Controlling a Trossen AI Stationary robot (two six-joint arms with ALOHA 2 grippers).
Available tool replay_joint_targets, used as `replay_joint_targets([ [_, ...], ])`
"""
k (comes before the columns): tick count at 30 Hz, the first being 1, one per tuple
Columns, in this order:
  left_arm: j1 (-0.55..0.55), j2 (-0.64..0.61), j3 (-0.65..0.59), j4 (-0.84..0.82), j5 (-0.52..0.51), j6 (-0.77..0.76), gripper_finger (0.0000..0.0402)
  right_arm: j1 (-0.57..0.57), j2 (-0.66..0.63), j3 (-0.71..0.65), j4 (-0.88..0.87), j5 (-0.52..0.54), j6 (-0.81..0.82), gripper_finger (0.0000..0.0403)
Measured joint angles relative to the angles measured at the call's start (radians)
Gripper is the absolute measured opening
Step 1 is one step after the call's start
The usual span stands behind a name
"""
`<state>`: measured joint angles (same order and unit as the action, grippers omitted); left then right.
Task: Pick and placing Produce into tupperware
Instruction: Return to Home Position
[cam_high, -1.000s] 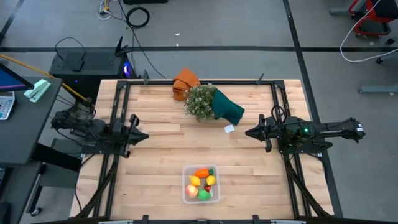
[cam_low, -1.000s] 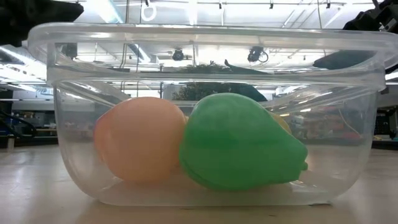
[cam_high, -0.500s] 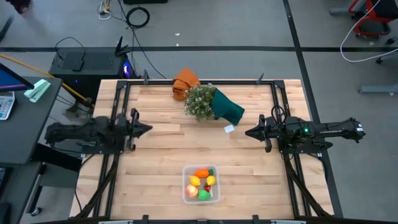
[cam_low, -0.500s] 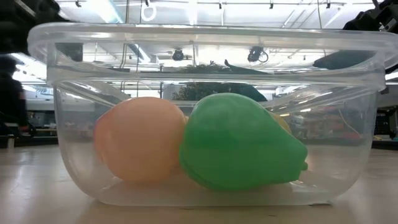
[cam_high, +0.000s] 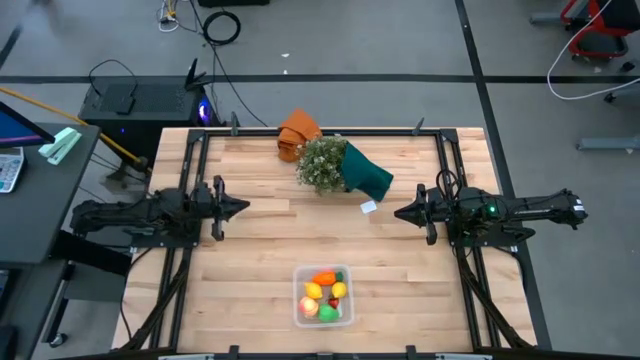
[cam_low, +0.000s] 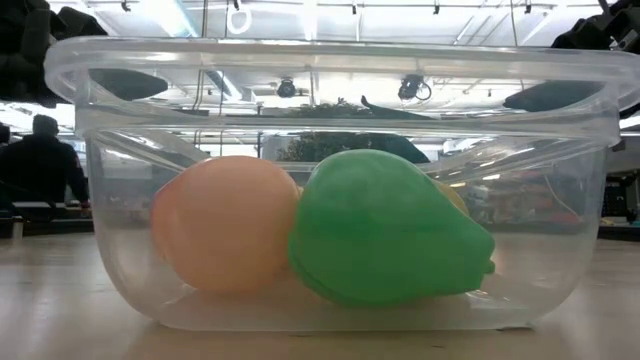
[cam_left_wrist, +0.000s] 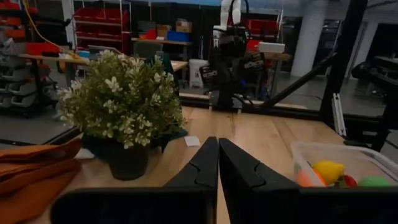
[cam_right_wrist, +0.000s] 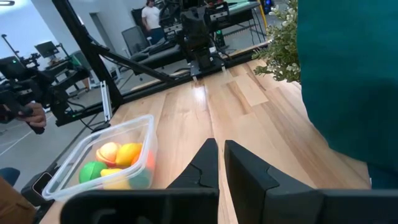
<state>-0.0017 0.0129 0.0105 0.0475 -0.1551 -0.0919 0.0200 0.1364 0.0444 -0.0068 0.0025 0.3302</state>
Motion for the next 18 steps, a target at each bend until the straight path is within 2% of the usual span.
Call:
replay_joint_targets([
  [6,0.0,-0.001,-0.001,0.01,0.005,0.033,0.0011,0.0,0.0,0.0,0.0,0.0,0.0,0.0],
  [11,0.0,0.0,-0.002,-0.003,0.123,0.02,0.0006,0.0,0.0,0.0,0.0,0.0,0.0,0.0],
  [18,0.0,0.0,-0.002,-0.002,0.093,-0.013,0.0029,0.0,0.0,0.0,0.0,0.0,0.0,0.0],
])
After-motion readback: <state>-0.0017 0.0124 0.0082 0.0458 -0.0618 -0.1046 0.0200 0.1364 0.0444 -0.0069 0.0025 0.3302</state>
